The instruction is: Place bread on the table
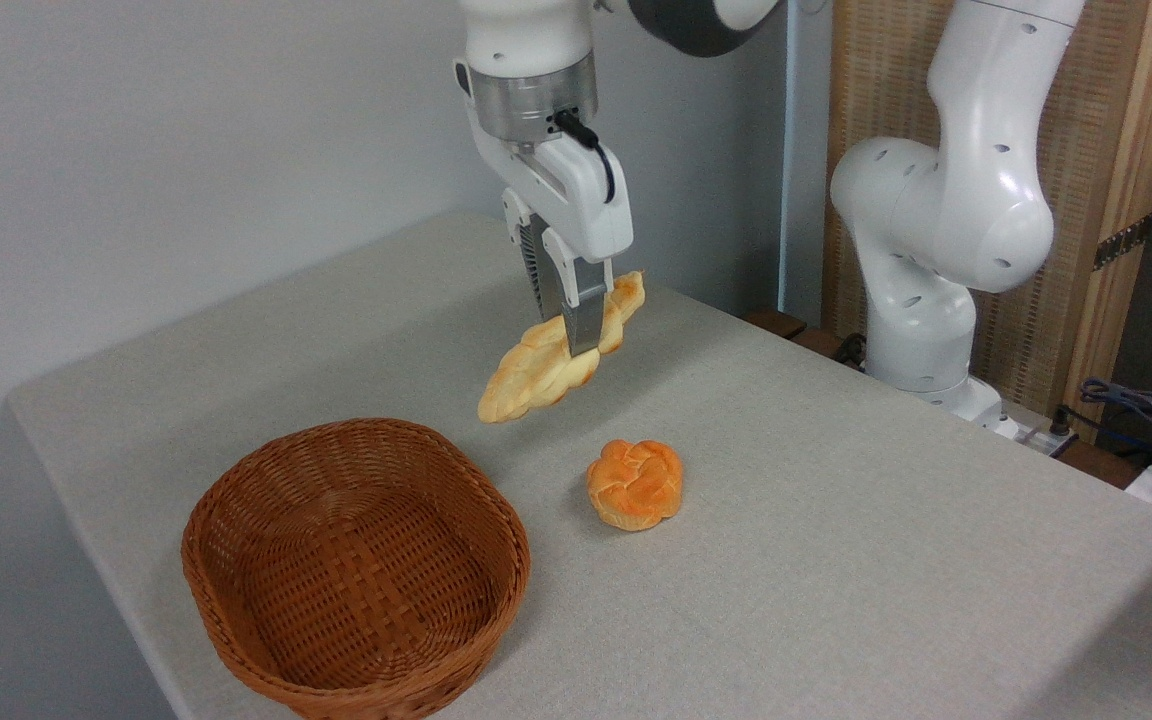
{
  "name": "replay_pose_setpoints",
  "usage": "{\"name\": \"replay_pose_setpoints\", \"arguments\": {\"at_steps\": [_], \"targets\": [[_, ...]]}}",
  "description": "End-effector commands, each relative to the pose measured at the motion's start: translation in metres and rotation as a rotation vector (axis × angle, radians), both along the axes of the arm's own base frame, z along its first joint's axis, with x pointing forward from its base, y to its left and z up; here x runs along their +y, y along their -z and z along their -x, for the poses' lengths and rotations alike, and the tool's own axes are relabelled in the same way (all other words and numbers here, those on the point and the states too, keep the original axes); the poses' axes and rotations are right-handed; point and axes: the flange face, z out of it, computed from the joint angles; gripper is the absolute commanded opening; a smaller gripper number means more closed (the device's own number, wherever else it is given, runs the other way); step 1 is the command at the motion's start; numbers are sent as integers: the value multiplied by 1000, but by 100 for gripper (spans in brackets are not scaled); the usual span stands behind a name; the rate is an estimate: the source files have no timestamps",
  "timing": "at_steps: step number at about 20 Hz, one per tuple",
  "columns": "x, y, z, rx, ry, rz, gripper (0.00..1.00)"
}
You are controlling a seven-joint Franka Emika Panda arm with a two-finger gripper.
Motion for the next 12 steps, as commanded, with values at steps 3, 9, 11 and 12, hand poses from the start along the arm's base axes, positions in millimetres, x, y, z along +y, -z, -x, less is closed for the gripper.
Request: {"name": "replay_pose_setpoints", "arguments": {"at_steps": [3,9,11,12], "targets": [[2,1,0,7,-14,21,100],[5,-4,-2,-9,-17,22,100],[11,-18,-9,-34,-36,26,100],[13,-26,-15,-49,-45,27,100]]}}
